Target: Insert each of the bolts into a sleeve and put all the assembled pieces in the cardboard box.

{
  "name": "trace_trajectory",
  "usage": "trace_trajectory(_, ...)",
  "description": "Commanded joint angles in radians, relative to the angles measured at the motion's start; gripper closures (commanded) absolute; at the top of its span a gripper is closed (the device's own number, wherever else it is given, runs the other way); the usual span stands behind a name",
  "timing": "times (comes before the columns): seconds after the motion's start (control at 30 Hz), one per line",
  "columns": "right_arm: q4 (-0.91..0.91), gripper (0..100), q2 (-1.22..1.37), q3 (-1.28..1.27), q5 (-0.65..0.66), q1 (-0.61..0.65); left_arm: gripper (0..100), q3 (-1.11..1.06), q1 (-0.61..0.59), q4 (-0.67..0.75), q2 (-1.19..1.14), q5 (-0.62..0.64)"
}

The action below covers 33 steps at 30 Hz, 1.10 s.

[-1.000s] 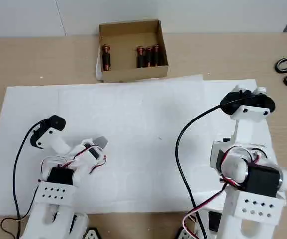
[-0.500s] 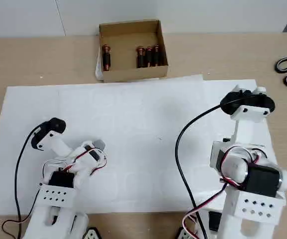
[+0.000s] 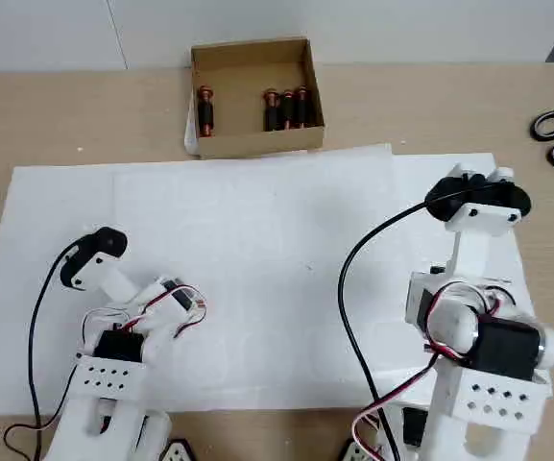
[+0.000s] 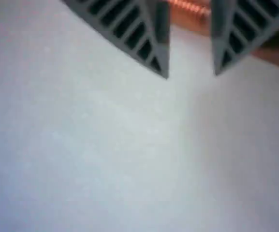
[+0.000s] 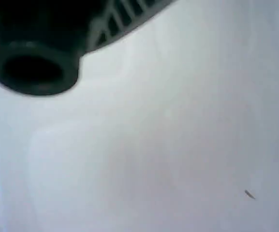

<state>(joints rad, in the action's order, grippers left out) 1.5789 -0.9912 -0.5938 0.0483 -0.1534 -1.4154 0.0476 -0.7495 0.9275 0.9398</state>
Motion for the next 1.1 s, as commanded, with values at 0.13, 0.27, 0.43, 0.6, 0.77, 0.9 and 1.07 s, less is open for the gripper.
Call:
trace_trajectory(0.13,-0.015,98.4,-0.016,0.009,-0.008,-0.008,100,0.001,-0.005,0.008,0.009,-0.002)
trace_trajectory(0.27,-0.016,98.4,-0.016,0.009,-0.008,-0.008,99,0.001,-0.005,0.009,0.009,-0.002)
trace_trajectory(0.43,-0.010,98.4,-0.016,0.009,-0.008,-0.008,99,0.024,-0.003,-0.002,0.011,-0.002)
trace_trajectory(0.6,-0.010,98.4,-0.016,0.009,-0.008,-0.008,99,0.242,0.005,-0.187,0.011,0.011)
trace_trajectory(0.77,-0.018,98.4,-0.016,0.008,-0.008,-0.008,99,0.444,0.006,-0.384,0.009,0.037)
trace_trajectory(0.9,-0.021,98.4,-0.015,0.006,-0.008,-0.008,99,0.513,0.006,-0.520,0.009,0.038)
trace_trajectory(1.07,-0.021,98.4,-0.015,0.005,-0.006,-0.008,96,0.550,0.061,-0.706,0.003,0.032)
